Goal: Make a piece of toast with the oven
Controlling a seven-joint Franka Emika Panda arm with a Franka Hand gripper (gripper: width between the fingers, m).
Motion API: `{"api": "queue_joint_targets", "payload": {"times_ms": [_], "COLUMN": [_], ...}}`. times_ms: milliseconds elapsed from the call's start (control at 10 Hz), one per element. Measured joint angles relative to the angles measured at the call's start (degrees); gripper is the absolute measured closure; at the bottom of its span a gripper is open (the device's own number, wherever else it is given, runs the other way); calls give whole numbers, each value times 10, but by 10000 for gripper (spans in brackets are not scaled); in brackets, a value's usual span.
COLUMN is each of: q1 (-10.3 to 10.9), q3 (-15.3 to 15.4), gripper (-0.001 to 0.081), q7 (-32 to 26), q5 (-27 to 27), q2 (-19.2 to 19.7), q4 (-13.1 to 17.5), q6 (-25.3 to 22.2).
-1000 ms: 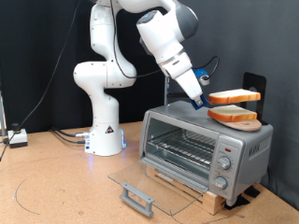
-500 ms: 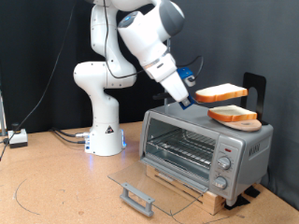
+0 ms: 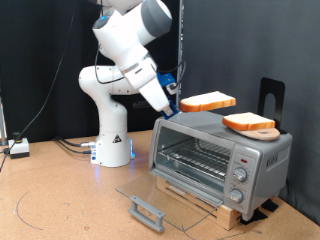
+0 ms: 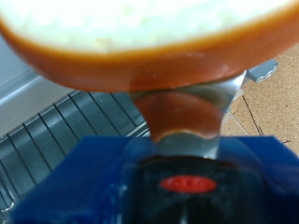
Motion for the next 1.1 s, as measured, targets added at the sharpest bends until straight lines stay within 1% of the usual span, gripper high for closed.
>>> {"api": "queue_joint_targets", "payload": {"times_ms": [100,200,400,600,800,1100], "q1": [0,0,-11,-31,-50,-74], "q3": [1,-1,-27,-55,-82,-121], "gripper": [410,410,410,410,410,410], "q7": [2,-15,-80,-107,-110,-127], "q5": [0,-7,-44,-76,-101,-139], "q2": [1,1,1,5,12,37], "q4": [-1,-2,-2,3,17,49], "q6": [1,-2,-9,-23,-51,-91]}}
